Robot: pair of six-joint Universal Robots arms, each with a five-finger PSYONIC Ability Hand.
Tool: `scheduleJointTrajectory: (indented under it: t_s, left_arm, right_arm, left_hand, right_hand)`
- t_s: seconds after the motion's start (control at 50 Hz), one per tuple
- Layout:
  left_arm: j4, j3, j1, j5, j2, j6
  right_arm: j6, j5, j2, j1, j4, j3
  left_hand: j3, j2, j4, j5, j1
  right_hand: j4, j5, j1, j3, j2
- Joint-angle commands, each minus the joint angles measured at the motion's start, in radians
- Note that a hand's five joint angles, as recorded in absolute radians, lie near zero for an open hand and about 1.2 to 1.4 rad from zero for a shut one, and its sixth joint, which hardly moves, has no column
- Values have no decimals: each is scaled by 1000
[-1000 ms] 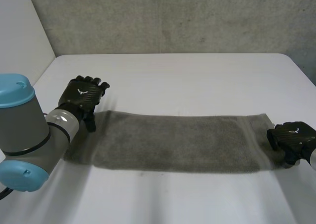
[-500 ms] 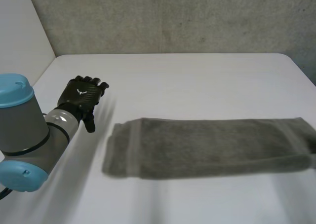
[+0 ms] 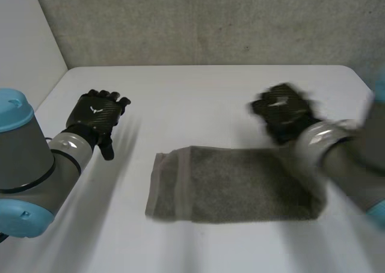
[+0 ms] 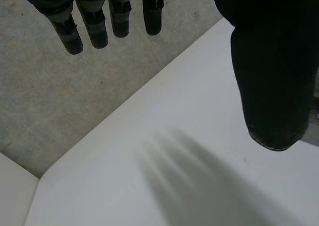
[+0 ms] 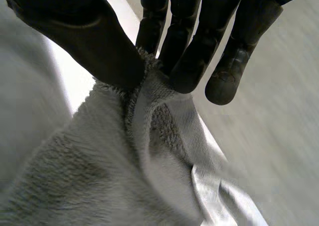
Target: Fold the towel.
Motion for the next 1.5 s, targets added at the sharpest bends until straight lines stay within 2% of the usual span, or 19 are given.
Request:
scheduleJointTrajectory:
  t_s: [0.02,0.14,0.4,0.6,0.76,0.78,0.8,0.84,0.92,0.98,1.08,1.1,1.16,1.22,1.24,1.28,1.3,1.34,1.5]
  left_arm:
    - [1,-10,0,0,3,0]
    - [1,-12,2,0,4,0]
    - [4,-12,2,1,4,0]
    - [8,-13,2,1,3,0]
    - [8,-12,2,1,3,0]
    - [8,-13,2,1,3,0]
    - [8,-13,2,1,3,0]
    - [8,-15,2,1,3,0]
    - [8,-15,-2,1,3,0]
    - [8,-13,-3,1,3,0]
    - [8,-15,-12,0,3,0]
    - [8,-15,-12,0,3,0]
    - [8,-16,-18,-2,3,0]
    - [8,-24,-32,-2,8,0]
    - [8,-24,-32,-2,8,0]
    - [8,-24,-66,-3,9,-6]
    - [8,-24,-66,-3,9,-6]
    - [8,-23,-93,-5,9,-11]
    - [8,-21,-132,-6,11,-13]
  right_arm:
    - [-5,50,201,367,-25,-83]
    - [6,53,303,503,-39,-105]
    - [33,97,288,512,-77,-178]
    - [32,74,297,560,-72,-185]
    - [21,47,366,583,-60,-185]
    - [20,50,372,583,-42,-185]
    - [24,56,370,575,-21,-183]
    - [23,62,361,570,-5,-179]
    - [39,62,324,556,9,-171]
    - [72,51,257,492,9,-125]
    - [274,13,99,344,0,-15]
    - [274,13,99,343,0,-14]
    - [389,-65,30,170,0,103]
    - [365,-136,-4,11,-8,244]
    - [365,-136,-4,10,-8,245]
    - [317,-157,-30,-87,-43,342]
    - [317,-157,-30,-88,-43,343]
    - [248,-156,-35,-163,-92,435]
    - [156,-151,-35,-215,-169,545]
  left_hand:
    - [7,10,9,-32,-4]
    - [7,10,9,-32,-4]
    - [7,9,8,-33,-5]
    - [7,9,8,-33,-5]
    - [7,9,8,-33,-5]
    - [7,9,8,-33,-5]
    - [7,9,8,-33,-5]
    - [7,9,8,-33,-5]
    - [7,9,8,-33,-5]
    - [7,9,8,-33,-5]
    - [7,9,8,-33,-5]
    - [7,9,8,-33,-5]
    - [7,10,9,-32,-4]
    - [10,12,12,-29,-1]
    - [10,12,12,-29,-1]
    - [10,12,12,-29,-1]
    - [10,12,12,-29,-1]
    - [10,12,12,-29,-1]
    - [8,10,9,-32,-4]
  right_hand:
    - [57,59,76,64,82]
    - [57,59,76,64,82]
    - [57,59,76,64,82]
    - [57,59,76,64,82]
    - [57,59,76,64,82]
    - [-402,-399,-382,-394,-376]
    - [-1063,-1061,-1044,-1056,-1037]
    - [-1165,-1163,-1146,-1158,-1139]
    - [-1165,-1163,-1146,-1158,-1139]
    - [-1165,-1163,-1146,-1158,-1139]
    - [-1165,-1163,-1146,-1158,-1139]
    - [-1165,-1163,-1146,-1158,-1139]
    - [-1165,-1163,-1146,-1158,-1139]
    - [-1165,-1163,-1146,-1158,-1139]
    - [-1165,-1163,-1146,-1158,-1139]
    - [-994,-992,-975,-987,-969]
    - [-993,-991,-974,-986,-968]
    - [-806,-804,-787,-799,-781]
    - [-607,-604,-587,-599,-581]
